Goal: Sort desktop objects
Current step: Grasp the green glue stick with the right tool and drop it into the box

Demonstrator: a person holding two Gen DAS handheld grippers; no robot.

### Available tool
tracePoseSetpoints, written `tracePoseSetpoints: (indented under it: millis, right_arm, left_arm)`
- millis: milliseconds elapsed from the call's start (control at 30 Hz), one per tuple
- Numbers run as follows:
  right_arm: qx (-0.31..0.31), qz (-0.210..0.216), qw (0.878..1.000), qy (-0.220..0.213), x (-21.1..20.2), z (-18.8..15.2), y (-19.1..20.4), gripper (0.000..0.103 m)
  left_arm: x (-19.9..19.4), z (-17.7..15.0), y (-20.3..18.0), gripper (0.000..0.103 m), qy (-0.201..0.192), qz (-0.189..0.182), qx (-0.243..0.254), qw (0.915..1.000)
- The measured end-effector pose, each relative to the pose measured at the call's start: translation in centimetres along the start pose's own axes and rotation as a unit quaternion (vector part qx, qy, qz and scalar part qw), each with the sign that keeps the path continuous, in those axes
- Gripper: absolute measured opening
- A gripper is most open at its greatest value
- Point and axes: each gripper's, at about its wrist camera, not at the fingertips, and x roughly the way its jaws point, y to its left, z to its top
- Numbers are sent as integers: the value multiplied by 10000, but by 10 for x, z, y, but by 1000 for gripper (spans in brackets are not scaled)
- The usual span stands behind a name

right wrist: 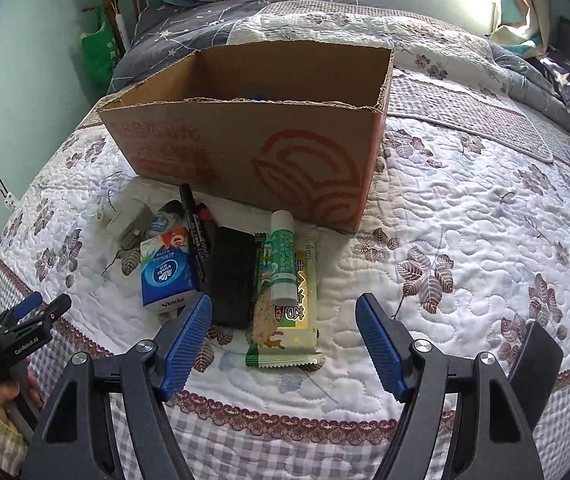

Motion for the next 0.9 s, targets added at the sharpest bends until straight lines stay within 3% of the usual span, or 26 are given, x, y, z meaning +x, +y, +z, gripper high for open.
tracePoseSetpoints:
  millis: [33, 67, 133, 200, 233, 333, 400, 467, 500, 567, 733, 900]
  right_arm:
    - [20, -4, 10000, 17, 6, 1, -1, 72]
    - [2, -39, 10000, 58, 14, 2, 1, 69]
    - [-97, -174, 9997, 166, 30, 4, 6, 65]
    - [-185, -299, 9991, 227, 45, 7, 12, 60]
    - [-181, -338, 9990, 232, 50, 9, 14, 55]
    - [19, -371, 9989, 301, 67, 17, 16, 47]
    - [-56, -610, 9973, 415, 77, 20, 19, 41]
    - [-369, -689, 9962, 384, 78, 21, 26, 37]
    - [-500, -623, 9962, 346, 74, 21, 29, 18]
    - [-639, -678, 9954, 230, 60, 20, 34, 19]
    - [-514, 40, 9985, -156, -6, 28, 26, 19]
    - [-182, 462, 9954, -819, -69, 94, 7, 19]
  left_arm:
    - [0, 0, -3, 7, -29, 24, 44, 10000]
    - [2, 0, -8, 0, 13, 134, 138, 9998]
    - [8, 0, -19, 0, 108, 435, 367, 9983]
    - [11, -1, -22, 65, 159, 569, 459, 9972]
    - [12, -2, -21, 80, 156, 573, 459, 9972]
    - [12, -2, -21, 82, 157, 524, 422, 9976]
    - [13, -2, -21, 103, 165, 566, 452, 9972]
    - [12, -2, -20, 103, 165, 571, 452, 9972]
    - [12, -2, -20, 103, 167, 571, 452, 9972]
    - [12, -2, -20, 103, 168, 578, 457, 9971]
    - [12, -2, -20, 103, 167, 578, 455, 9972]
    - [12, -2, -21, 103, 178, 608, 475, 9969]
